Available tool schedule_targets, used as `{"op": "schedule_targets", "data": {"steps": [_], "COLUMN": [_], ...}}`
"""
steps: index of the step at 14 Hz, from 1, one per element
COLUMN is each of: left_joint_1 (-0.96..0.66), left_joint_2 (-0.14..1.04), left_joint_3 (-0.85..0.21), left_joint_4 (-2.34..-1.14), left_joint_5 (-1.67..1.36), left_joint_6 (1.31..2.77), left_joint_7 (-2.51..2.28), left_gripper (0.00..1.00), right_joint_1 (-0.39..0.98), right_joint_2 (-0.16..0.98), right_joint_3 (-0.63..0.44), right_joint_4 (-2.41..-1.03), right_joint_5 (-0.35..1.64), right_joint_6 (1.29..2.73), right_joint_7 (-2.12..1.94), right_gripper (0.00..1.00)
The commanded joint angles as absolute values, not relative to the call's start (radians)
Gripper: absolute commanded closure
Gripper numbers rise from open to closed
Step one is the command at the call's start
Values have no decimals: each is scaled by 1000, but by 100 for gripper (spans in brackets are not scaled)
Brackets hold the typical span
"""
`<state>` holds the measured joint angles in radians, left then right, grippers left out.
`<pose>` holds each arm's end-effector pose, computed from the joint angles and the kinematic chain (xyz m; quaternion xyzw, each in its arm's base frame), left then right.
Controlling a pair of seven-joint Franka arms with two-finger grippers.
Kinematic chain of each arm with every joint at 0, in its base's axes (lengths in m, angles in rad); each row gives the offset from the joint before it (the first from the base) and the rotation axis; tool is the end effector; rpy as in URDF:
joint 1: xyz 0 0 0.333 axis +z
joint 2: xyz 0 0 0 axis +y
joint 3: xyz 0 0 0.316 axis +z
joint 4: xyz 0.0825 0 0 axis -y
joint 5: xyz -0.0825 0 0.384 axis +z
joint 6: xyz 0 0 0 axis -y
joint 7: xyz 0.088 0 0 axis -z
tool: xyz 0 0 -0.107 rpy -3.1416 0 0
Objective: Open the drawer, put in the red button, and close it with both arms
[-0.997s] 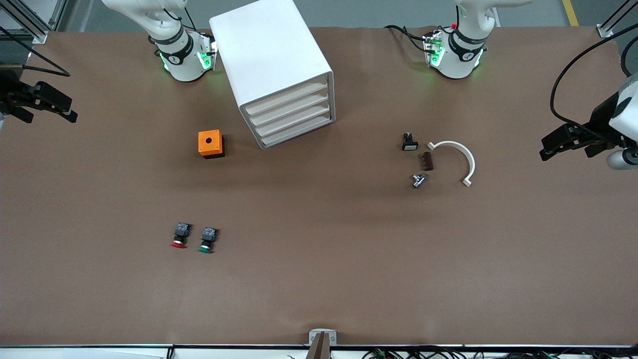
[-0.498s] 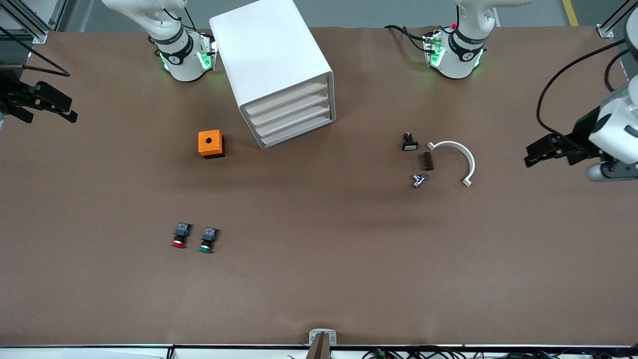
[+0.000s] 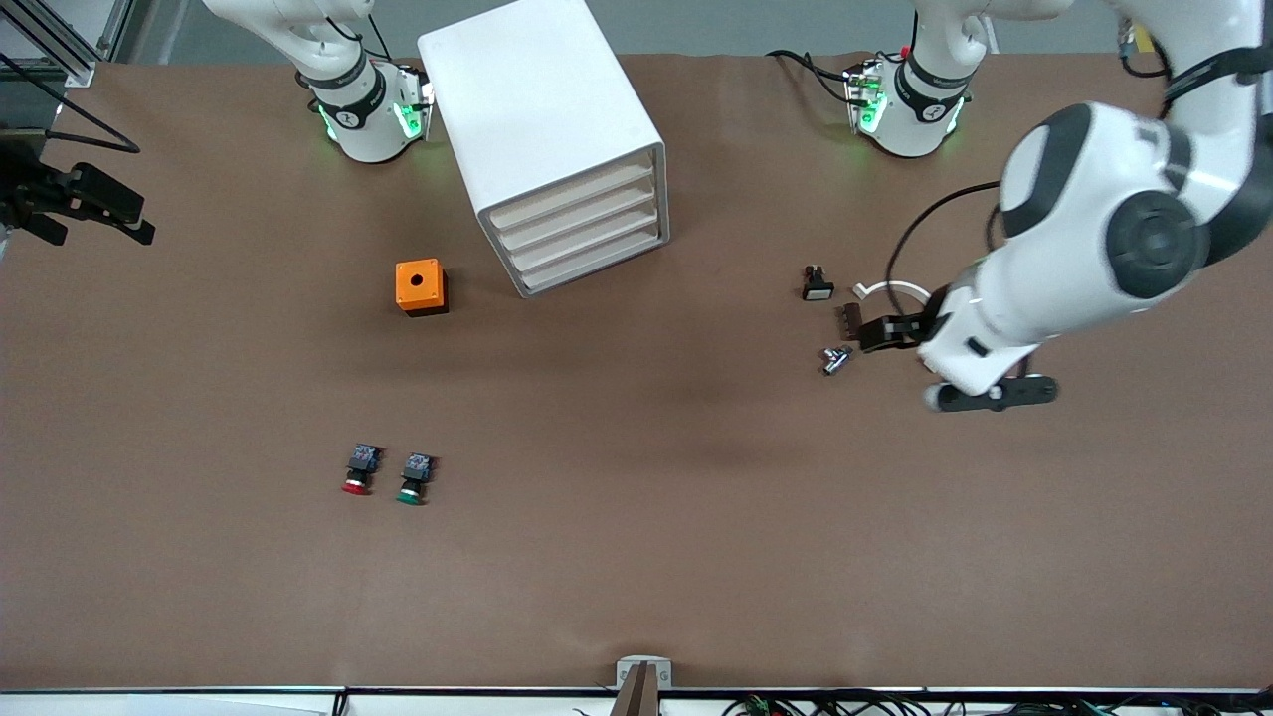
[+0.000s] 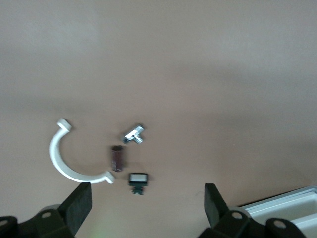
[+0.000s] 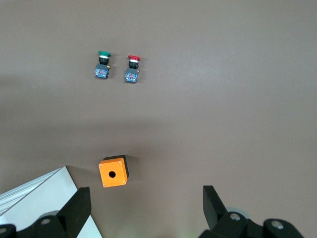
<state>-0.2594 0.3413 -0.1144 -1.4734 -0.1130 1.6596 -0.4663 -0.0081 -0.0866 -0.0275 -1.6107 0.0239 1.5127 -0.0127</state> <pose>0.6012 -0.2375 0.4734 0.9926 0.0570 -0.1002 0.0374 0.5211 -0.0166 0.6473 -0.9998 0.0108 0.0054 0.0133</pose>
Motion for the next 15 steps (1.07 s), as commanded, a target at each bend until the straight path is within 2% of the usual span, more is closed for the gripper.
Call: {"op": "schedule_targets", "data": {"steps": [1,6,10,13,15], "left_joint_1": [-314,-394,-419,-436,-449], "left_joint_2": [406,529,596,667,705], "left_joint_3": [-109,-110,-109,-110,-110], "left_joint_4": [-1421,-1324,-1316,-1301,-1298], "left_joint_5": [-158,-285,-551,-693,-751], "left_joint_6": [1658,1661,1661,1661,1678], "left_joint_7": [-607,-813,-1093,-1311,-1478], "left_gripper": [0,0,0,0,0], "right_joint_1": [-17,-18,-14,-18,8], "right_joint_2": [-110,-65,142,208,235], "right_joint_3": [-25,-25,-23,-23,-21], "right_joint_4": [-1629,-1603,-1563,-1549,-1581], "right_joint_5": [37,25,34,20,21], "right_joint_6": [1517,1516,1519,1541,1647], "right_joint_7": [-15,-17,-29,-32,27], "right_gripper": [0,0,0,0,1]}}
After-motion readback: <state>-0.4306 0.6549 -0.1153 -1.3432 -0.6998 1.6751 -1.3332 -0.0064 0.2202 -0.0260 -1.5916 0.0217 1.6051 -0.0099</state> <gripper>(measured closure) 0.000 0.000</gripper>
